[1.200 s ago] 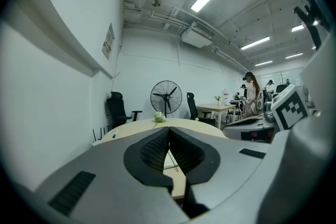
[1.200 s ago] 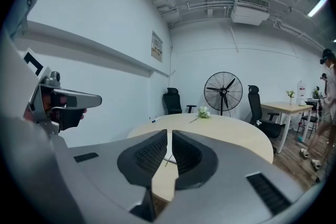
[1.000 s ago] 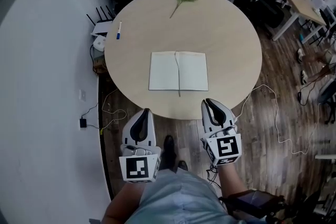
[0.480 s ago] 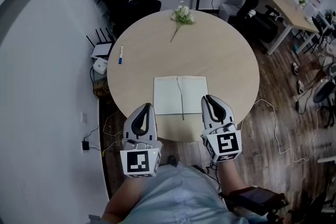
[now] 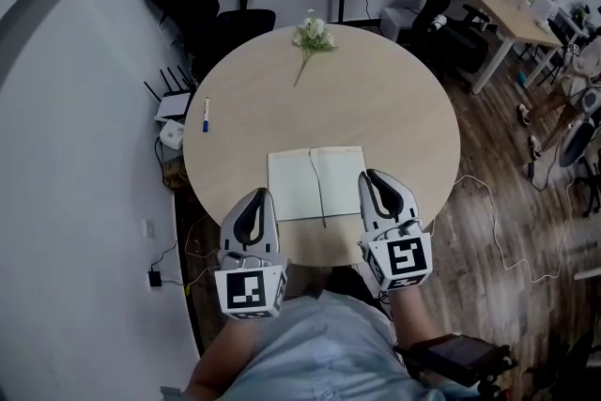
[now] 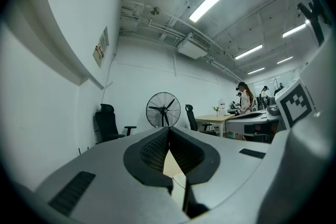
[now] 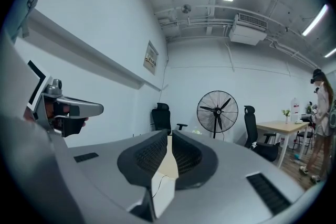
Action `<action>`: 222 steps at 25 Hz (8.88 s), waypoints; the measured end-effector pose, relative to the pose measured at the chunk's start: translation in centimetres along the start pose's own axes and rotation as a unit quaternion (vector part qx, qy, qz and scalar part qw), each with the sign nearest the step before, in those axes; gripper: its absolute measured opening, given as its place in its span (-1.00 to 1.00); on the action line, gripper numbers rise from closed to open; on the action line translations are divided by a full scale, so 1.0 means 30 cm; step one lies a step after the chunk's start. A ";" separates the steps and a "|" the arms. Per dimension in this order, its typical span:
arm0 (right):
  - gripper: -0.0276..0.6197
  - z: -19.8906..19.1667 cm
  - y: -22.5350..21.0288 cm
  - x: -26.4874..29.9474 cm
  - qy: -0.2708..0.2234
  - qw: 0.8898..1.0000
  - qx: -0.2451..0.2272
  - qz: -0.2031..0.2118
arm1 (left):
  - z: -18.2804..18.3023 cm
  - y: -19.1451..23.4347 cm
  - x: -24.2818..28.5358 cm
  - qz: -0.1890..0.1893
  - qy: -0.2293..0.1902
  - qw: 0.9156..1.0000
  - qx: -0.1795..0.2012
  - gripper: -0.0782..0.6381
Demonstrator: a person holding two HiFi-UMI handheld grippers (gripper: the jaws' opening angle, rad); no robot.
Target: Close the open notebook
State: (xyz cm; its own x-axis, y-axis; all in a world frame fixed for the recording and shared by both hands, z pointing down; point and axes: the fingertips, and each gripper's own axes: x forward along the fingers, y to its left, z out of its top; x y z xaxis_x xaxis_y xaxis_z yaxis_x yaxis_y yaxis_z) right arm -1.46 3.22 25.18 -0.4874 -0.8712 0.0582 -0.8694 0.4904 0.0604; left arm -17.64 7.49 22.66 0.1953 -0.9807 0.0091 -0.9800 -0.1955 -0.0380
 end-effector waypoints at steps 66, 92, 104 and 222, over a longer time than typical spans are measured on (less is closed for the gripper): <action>-0.75 -0.868 -0.065 0.485 0.232 0.959 0.065 0.147 | -1.186 0.165 0.285 0.124 0.358 0.921 -0.089 -0.19; -0.75 -0.563 -0.135 0.421 0.168 0.980 0.045 0.101 | -0.842 0.092 0.272 0.069 0.310 0.943 -0.101 -0.72; -0.75 -0.325 -0.192 0.329 0.111 0.991 0.023 0.070 | -0.654 -0.080 0.271 0.001 0.273 0.958 -0.087 -0.72; -0.75 -0.472 -0.136 0.481 0.133 0.981 0.054 0.132 | -0.955 0.110 0.233 0.111 0.351 0.916 -0.162 -0.73</action>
State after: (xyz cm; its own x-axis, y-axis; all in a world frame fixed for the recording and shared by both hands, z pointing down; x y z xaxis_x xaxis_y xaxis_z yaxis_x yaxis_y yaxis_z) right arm -3.79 -11.06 39.90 -0.6708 -0.6708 0.3162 -0.7264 0.6803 -0.0977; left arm -20.63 0.02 51.22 0.0286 -0.7317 0.6810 -0.9750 0.1297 0.1803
